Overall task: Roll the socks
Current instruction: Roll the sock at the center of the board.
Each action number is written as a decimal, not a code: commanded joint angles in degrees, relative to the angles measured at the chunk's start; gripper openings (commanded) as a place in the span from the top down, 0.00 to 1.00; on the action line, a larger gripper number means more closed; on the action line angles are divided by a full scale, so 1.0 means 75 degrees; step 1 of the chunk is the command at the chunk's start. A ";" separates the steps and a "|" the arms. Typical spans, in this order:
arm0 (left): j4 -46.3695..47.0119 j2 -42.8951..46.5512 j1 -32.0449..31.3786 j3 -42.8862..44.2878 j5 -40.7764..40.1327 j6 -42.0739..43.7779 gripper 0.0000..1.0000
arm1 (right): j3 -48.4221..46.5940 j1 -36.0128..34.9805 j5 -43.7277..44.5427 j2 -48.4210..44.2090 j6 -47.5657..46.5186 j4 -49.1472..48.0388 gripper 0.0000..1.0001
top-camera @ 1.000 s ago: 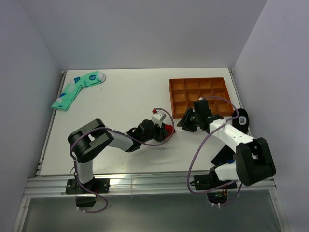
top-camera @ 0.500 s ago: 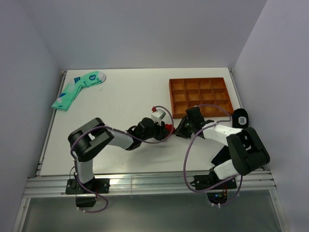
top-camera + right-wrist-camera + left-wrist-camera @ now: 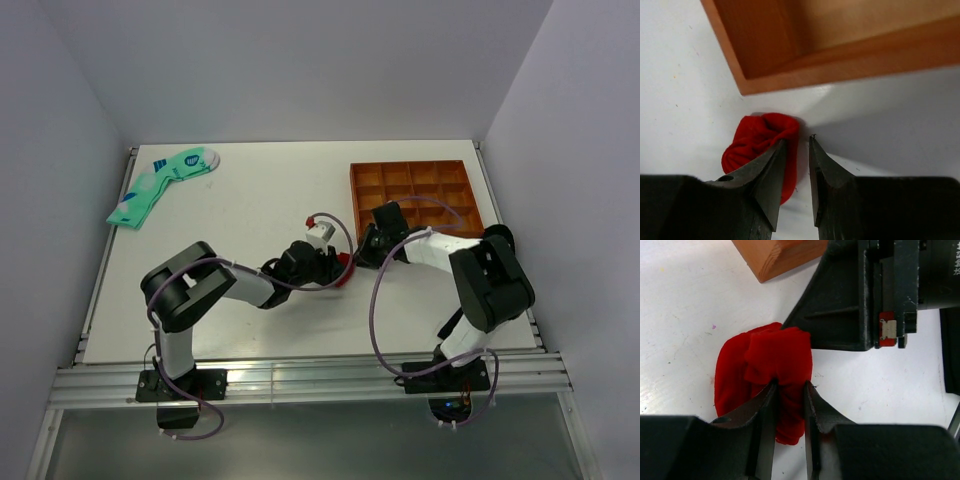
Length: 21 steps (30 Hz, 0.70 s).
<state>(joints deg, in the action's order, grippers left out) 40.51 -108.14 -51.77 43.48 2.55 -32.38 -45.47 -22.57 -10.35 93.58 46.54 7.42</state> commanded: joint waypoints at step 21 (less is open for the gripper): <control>-0.1897 -0.1109 0.0844 -0.0947 0.2321 -0.1894 1.00 | -0.1987 -0.0612 0.0325 0.1012 -0.0909 0.0545 0.62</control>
<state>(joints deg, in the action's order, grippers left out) 48.71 -111.59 -45.21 40.45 18.81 -47.72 -57.63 -27.38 -9.08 102.39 40.07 11.05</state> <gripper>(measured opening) 0.275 0.374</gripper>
